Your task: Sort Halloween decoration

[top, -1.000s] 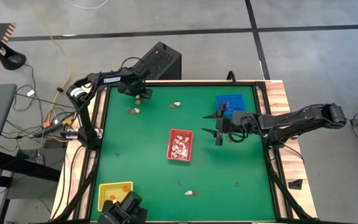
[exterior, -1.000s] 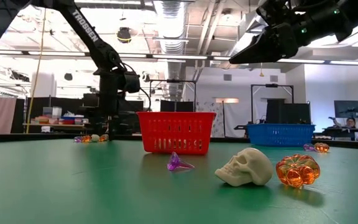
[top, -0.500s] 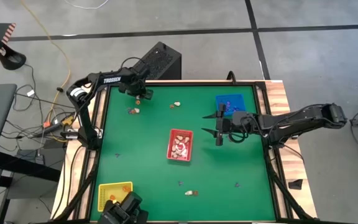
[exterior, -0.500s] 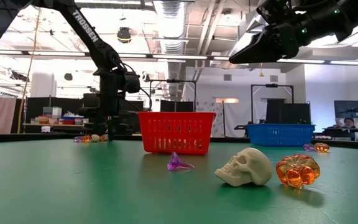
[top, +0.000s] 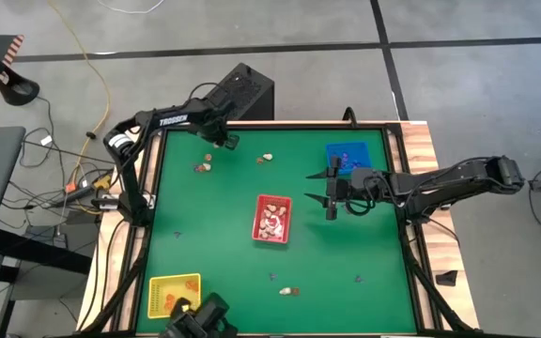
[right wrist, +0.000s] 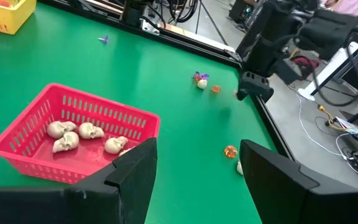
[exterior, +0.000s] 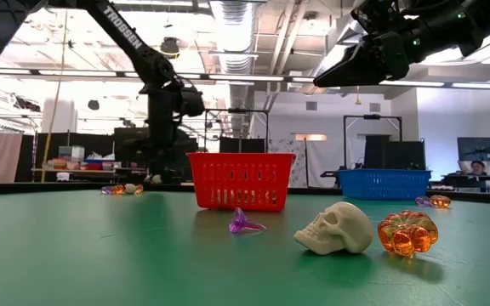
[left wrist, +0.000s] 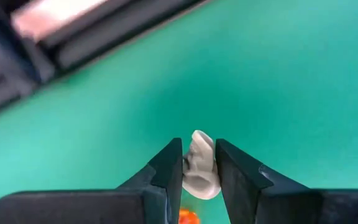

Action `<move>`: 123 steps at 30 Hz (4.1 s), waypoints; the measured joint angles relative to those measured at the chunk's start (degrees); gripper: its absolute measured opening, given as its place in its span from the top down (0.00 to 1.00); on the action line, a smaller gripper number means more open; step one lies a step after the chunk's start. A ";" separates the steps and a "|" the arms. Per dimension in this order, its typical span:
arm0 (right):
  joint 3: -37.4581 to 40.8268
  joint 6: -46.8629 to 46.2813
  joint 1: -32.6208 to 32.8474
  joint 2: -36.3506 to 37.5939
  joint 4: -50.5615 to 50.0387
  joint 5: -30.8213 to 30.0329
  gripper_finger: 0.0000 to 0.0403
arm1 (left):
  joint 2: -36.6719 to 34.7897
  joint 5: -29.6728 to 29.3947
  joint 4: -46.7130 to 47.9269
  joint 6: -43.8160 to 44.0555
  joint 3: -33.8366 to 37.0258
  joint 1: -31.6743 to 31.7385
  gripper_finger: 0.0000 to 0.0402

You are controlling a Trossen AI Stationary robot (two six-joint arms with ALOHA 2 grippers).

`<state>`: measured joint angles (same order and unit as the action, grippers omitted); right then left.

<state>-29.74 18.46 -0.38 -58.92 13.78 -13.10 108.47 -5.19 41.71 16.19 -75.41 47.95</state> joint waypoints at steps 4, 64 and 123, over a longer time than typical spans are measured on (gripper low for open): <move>0.00 0.00 0.00 0.01 -0.02 0.00 0.36 | -0.04 1.39 0.04 -3.24 -4.23 -4.72 0.81; 0.00 -0.86 0.37 0.00 -0.02 -0.02 0.36 | -10.93 -26.30 15.69 -9.00 -7.49 -44.72 0.54; -0.04 -1.92 1.05 0.00 0.46 0.12 0.36 | -11.49 -2.14 -15.81 1.01 24.09 -3.57 0.54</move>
<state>-29.78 16.53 0.67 -58.92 14.24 -12.99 96.97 -7.33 25.90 17.20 -51.33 44.38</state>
